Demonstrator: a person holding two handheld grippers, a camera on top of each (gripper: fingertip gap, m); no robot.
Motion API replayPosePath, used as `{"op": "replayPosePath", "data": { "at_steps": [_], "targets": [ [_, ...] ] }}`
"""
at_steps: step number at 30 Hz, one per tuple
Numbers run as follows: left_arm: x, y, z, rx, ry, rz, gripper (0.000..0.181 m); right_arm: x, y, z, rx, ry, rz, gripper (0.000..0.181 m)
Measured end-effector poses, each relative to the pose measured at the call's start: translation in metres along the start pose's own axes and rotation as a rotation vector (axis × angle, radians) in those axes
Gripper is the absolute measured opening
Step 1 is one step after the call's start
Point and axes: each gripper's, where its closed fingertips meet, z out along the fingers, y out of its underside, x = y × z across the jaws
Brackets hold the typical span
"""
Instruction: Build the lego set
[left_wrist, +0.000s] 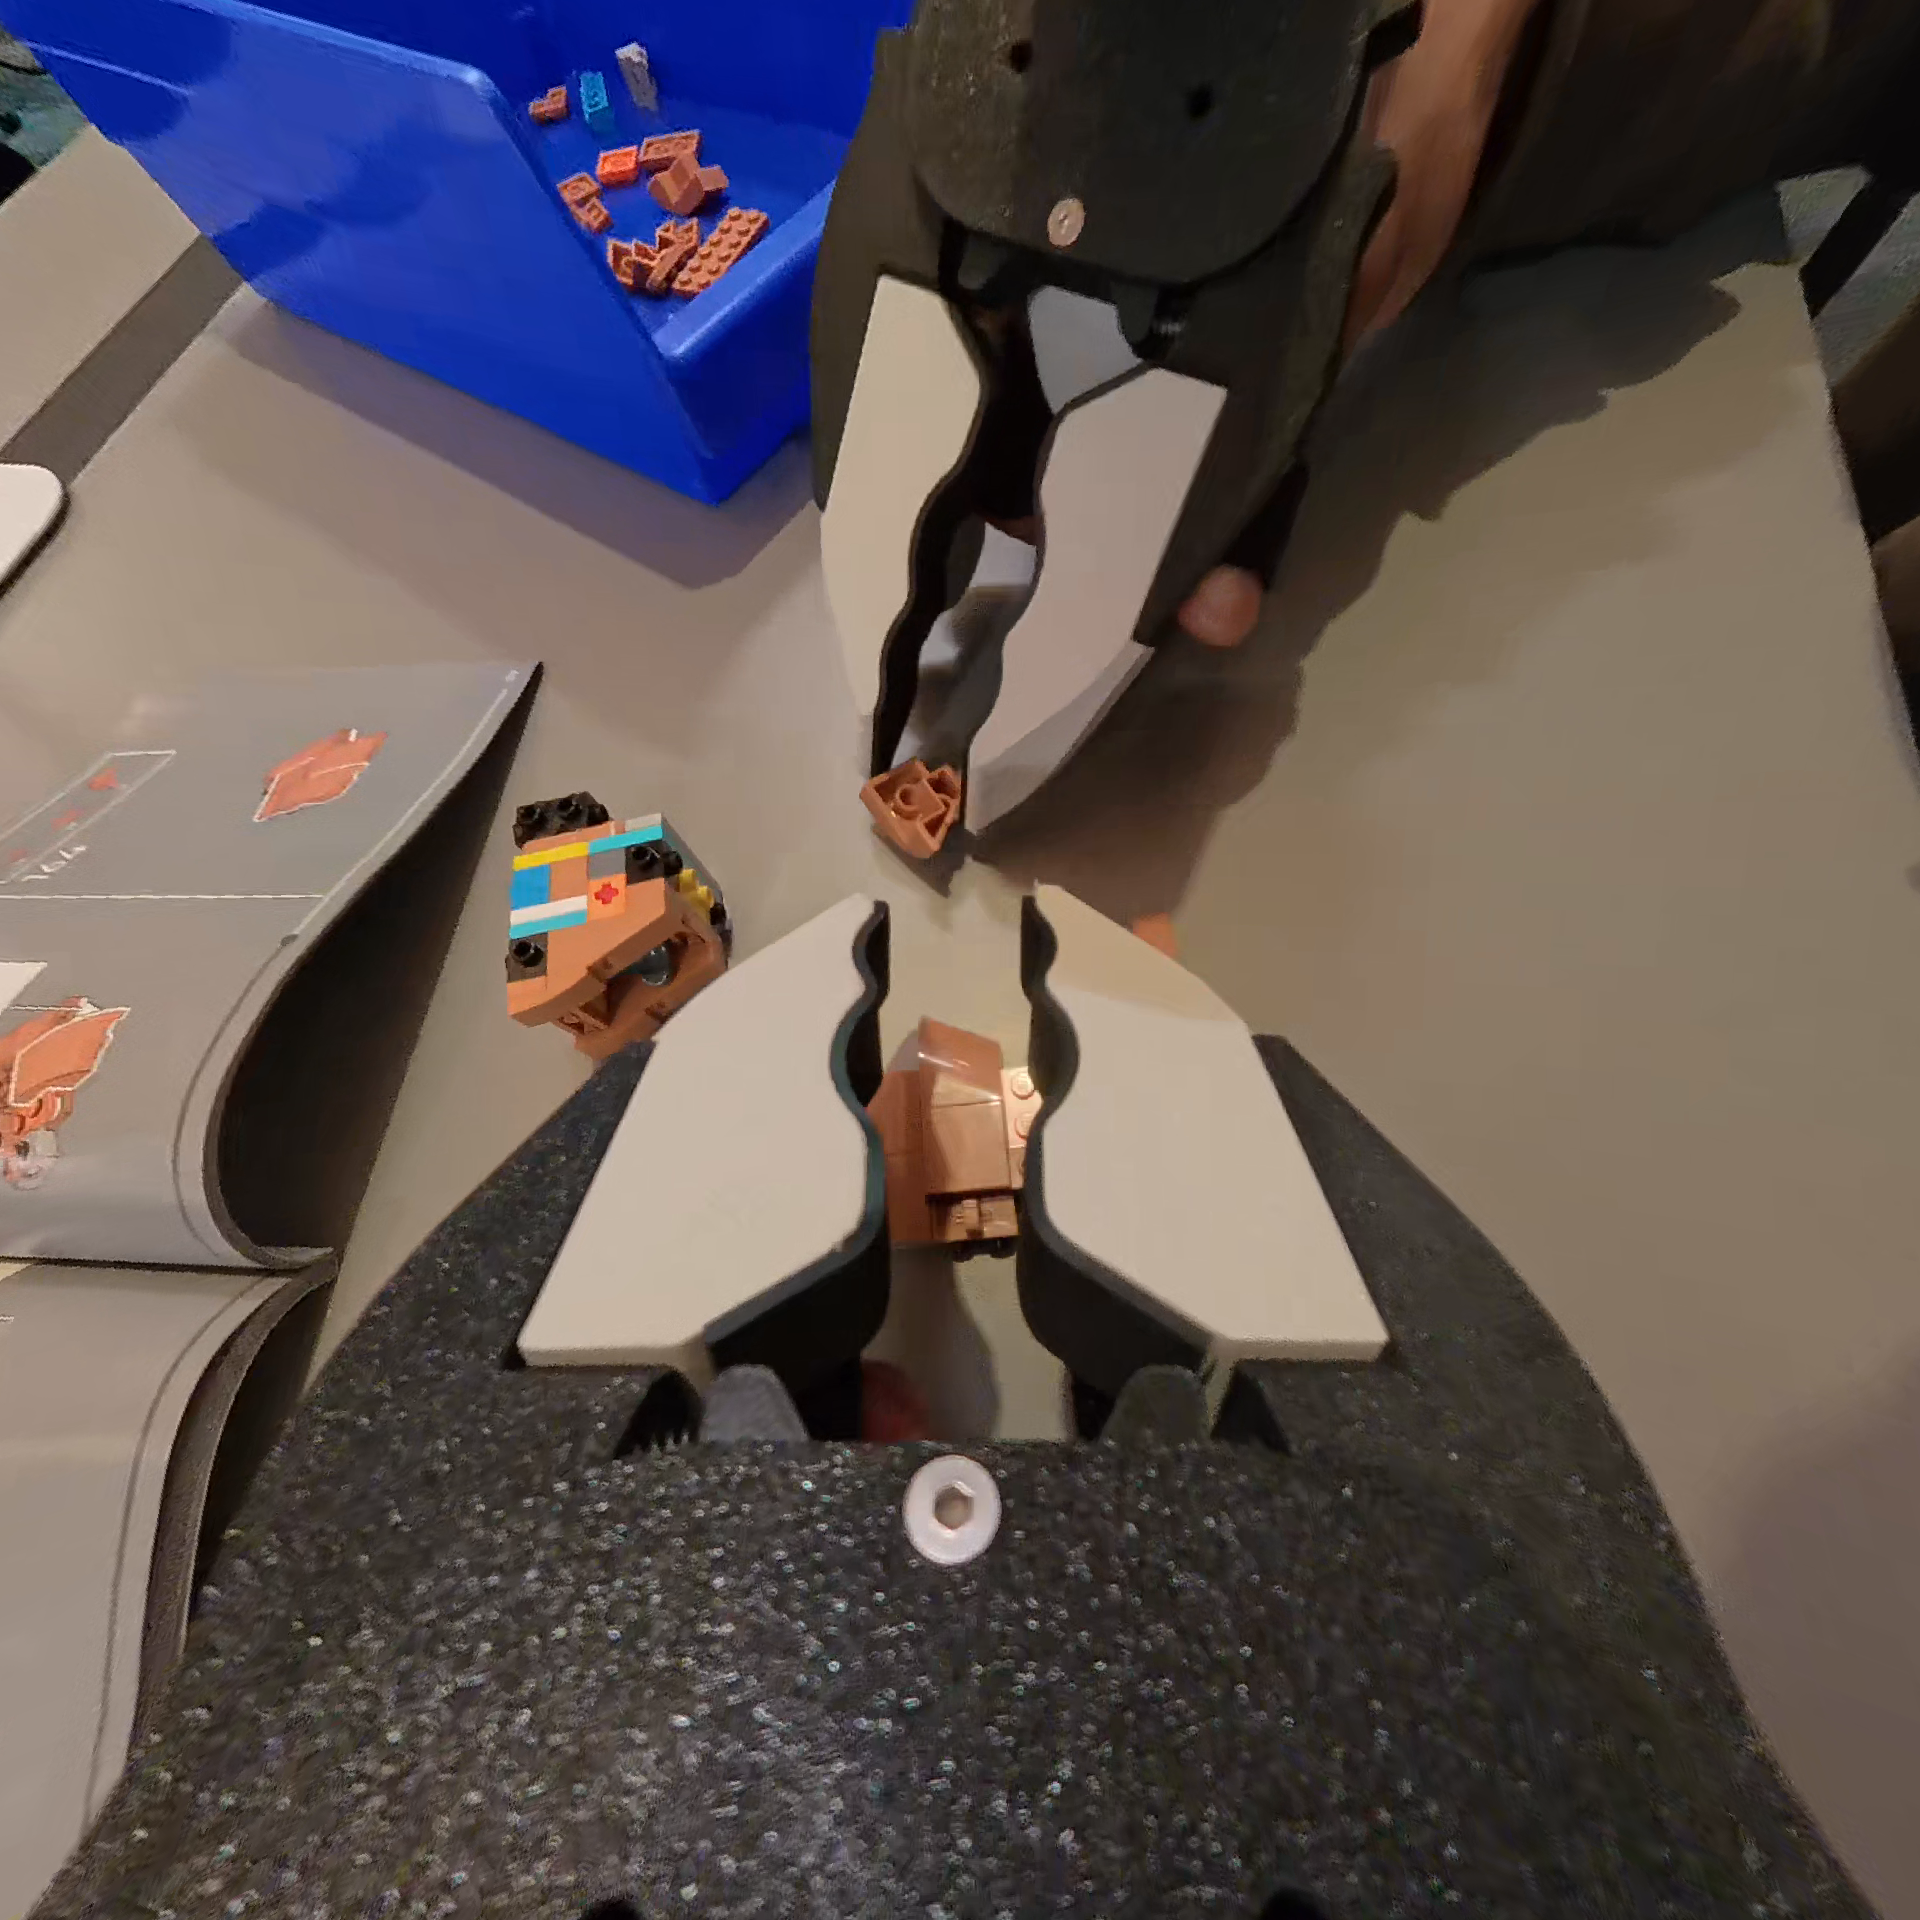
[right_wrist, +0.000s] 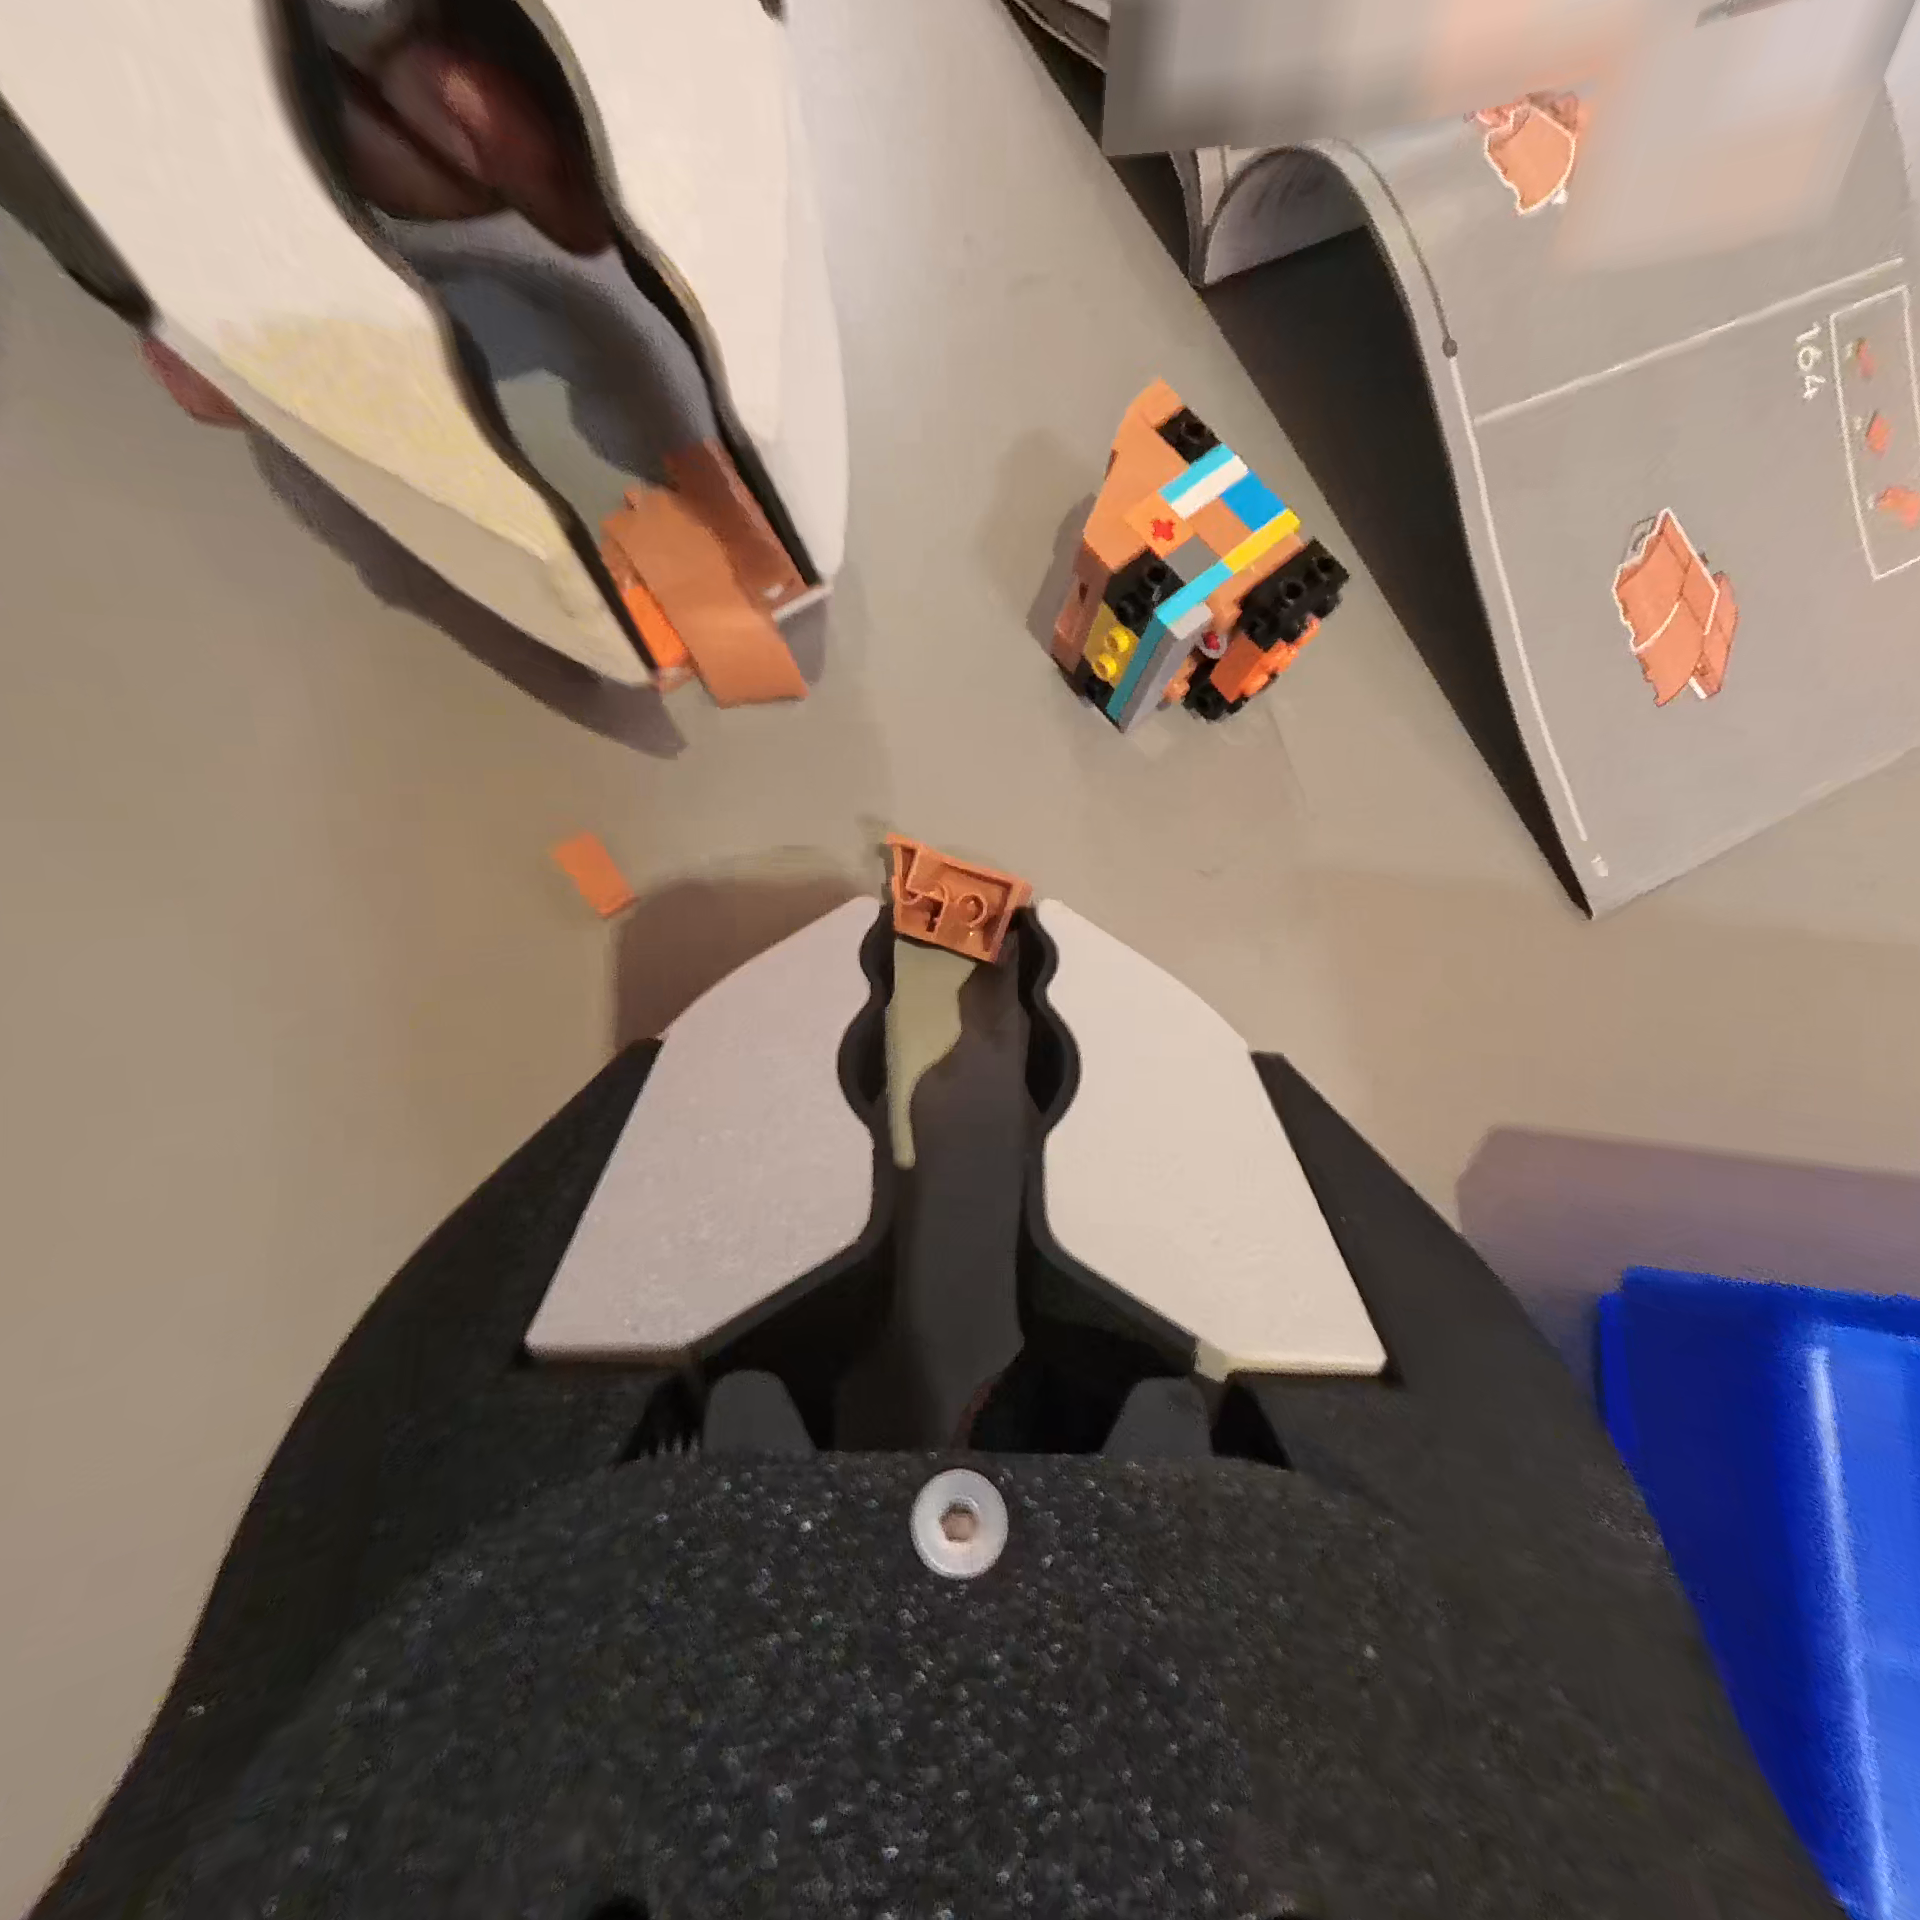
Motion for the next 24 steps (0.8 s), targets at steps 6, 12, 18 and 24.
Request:
{"op": "replayPosePath", "data": {
  "at_steps": [6, 12, 18, 24],
  "targets": [
    [-0.001, -0.001, 0.003, -0.010, 0.007, -0.118, 0.018, -0.002, -0.024, -0.010, 0.086, 0.171, -0.220, 0.022],
    [-0.005, -0.003, 0.002, -0.002, -0.024, -0.115, 0.019, -0.011, -0.037, -0.011, 0.114, 0.263, -0.333, 0.022],
    [-0.002, -0.003, 0.002, 0.002, -0.016, -0.084, 0.015, -0.018, -0.044, -0.010, 0.119, 0.317, -0.404, 0.022],
    [0.001, -0.002, 0.001, 0.021, 0.018, -0.082, 0.009, -0.021, -0.047, -0.011, 0.152, 0.318, -0.432, 0.021]
  ]
}}
